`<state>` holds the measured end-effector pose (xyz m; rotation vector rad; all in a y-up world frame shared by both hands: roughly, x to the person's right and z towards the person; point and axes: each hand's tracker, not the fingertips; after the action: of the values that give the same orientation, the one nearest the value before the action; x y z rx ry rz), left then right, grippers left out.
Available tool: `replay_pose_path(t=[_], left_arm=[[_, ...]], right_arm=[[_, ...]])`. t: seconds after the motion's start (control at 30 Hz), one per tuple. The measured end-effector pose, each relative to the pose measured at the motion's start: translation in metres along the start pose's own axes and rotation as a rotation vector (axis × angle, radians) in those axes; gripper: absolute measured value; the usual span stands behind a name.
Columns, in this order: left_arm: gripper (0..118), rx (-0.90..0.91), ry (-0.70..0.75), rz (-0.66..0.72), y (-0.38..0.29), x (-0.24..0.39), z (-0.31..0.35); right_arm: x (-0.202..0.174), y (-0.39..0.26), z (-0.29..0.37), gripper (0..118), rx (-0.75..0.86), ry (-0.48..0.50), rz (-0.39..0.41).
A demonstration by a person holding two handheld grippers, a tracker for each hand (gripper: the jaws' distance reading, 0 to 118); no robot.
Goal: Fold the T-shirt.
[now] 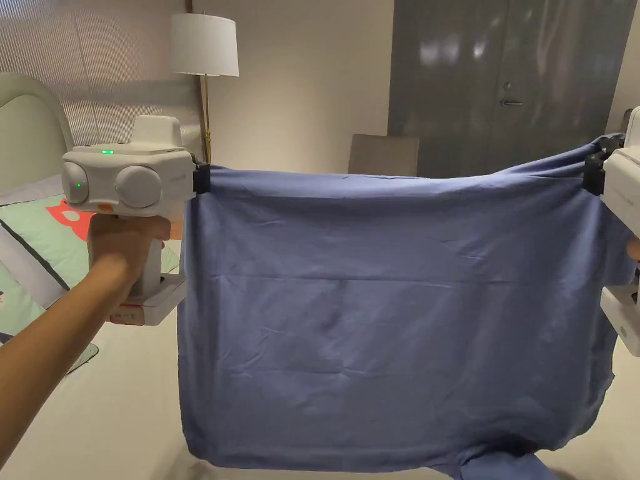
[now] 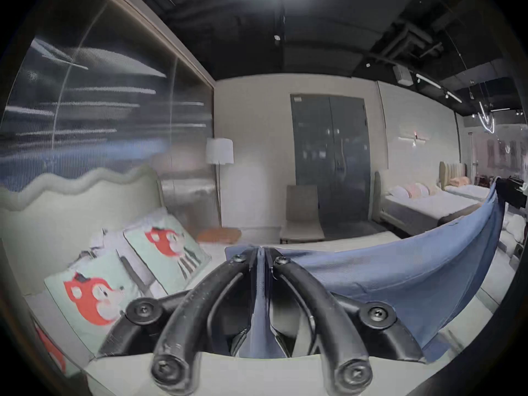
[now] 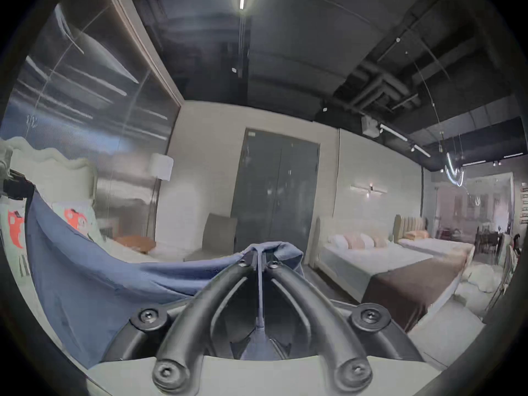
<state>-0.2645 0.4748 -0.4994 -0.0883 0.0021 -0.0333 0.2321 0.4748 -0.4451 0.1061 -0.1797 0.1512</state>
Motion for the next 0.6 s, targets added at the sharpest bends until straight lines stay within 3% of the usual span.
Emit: replay_pose_path(t=[0.33, 0.6], left_arm=[[2, 0.156, 0.083, -0.041, 0.051, 0.0, -0.043], [2, 0.067, 0.069, -0.014, -0.006, -0.002, -0.082]], right_arm=[[-0.007, 0.057, -0.045, 2, 0.133, 0.005, 0.039], [-0.012, -0.008, -0.072, 2, 0.047, 0.057, -0.017]])
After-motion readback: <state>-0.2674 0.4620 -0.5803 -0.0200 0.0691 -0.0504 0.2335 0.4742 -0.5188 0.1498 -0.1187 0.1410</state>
